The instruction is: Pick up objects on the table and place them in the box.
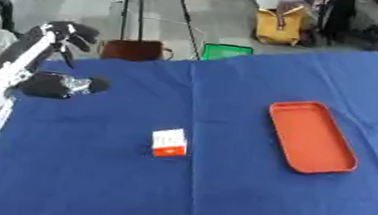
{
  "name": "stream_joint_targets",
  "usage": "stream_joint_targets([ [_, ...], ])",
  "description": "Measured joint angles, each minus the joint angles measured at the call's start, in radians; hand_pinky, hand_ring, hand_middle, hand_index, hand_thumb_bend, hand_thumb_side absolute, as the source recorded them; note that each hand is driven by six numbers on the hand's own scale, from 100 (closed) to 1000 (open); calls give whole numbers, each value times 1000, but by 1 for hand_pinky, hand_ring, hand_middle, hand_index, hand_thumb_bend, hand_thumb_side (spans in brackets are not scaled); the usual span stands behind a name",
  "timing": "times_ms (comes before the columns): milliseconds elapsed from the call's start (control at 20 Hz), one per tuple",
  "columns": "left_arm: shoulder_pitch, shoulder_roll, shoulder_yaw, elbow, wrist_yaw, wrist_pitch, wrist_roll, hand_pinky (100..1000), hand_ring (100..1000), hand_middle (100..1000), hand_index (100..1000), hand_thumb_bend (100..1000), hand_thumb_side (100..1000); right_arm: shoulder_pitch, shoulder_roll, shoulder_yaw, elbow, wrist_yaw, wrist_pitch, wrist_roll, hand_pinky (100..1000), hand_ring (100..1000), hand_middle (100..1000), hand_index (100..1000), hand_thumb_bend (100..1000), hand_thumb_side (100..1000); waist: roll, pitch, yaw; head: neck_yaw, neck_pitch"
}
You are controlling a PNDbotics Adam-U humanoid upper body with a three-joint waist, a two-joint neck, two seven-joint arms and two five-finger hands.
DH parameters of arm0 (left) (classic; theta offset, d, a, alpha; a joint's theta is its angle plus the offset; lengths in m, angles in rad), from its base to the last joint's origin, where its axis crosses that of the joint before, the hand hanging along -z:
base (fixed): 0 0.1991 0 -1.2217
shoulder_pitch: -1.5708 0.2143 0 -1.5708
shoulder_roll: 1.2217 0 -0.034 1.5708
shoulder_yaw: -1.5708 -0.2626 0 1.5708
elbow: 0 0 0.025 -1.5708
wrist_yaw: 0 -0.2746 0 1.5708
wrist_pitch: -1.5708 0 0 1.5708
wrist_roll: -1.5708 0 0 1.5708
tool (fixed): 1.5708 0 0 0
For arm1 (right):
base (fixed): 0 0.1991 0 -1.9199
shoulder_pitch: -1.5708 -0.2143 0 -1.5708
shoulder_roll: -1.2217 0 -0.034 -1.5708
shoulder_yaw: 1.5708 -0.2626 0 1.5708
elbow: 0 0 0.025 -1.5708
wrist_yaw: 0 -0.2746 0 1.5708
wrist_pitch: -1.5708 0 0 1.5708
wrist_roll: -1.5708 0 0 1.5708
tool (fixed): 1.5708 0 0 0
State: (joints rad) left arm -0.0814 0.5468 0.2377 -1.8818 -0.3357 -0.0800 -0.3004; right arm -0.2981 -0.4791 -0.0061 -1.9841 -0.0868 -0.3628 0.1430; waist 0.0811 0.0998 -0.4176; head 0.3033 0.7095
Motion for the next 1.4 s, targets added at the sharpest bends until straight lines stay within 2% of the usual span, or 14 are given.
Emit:
stream_joint_targets([
  [250, -10, 44, -51, 0, -32, -3, -33, 566, 749, 740, 832, 836, 589, 0, 0, 0, 0, 0, -1, 1, 610, 710, 674, 834, 512, 515, 1, 0, -5, 0, 0],
  [300, -17, 53, -63, 0, -42, -2, -41, 605, 761, 750, 830, 866, 587, 0, 0, 0, 0, 0, -1, 2, 610, 710, 674, 834, 512, 516, 1, 0, -7, 0, 0],
  [450, -53, 84, -110, 14, -87, 10, -68, 618, 763, 752, 830, 874, 589, 0, 0, 0, 0, -2, -1, 2, 610, 710, 674, 834, 512, 515, 1, -1, -8, 0, 0],
  [500, -61, 92, -124, 20, -103, 15, -75, 727, 793, 778, 834, 929, 591, 0, 0, 0, 0, -2, -1, 2, 610, 709, 674, 834, 513, 515, 1, -1, -9, 0, 0],
  [550, -71, 101, -142, 30, -124, 23, -86, 727, 793, 778, 834, 929, 591, 0, 0, 0, 0, -2, -1, 3, 610, 709, 674, 834, 513, 515, 1, -1, -10, 0, 0],
  [700, -126, 121, -203, 67, -211, 47, -132, 827, 822, 800, 831, 998, 590, -1, 0, 2, 0, -3, 0, 5, 610, 709, 674, 834, 512, 515, 0, -2, -16, 1, 0],
  [1000, -185, 122, -308, 133, -361, 57, -214, 897, 840, 814, 810, 1000, 539, -1, 0, 6, 0, -4, 0, 9, 610, 709, 674, 834, 512, 516, -2, -2, -20, 1, 0],
  [1400, -230, 78, -379, 231, -463, 67, -262, 921, 849, 814, 777, 1000, 487, -1, 0, 7, 0, -7, -1, 11, 610, 709, 674, 834, 512, 517, -8, -4, -20, -2, 0],
])
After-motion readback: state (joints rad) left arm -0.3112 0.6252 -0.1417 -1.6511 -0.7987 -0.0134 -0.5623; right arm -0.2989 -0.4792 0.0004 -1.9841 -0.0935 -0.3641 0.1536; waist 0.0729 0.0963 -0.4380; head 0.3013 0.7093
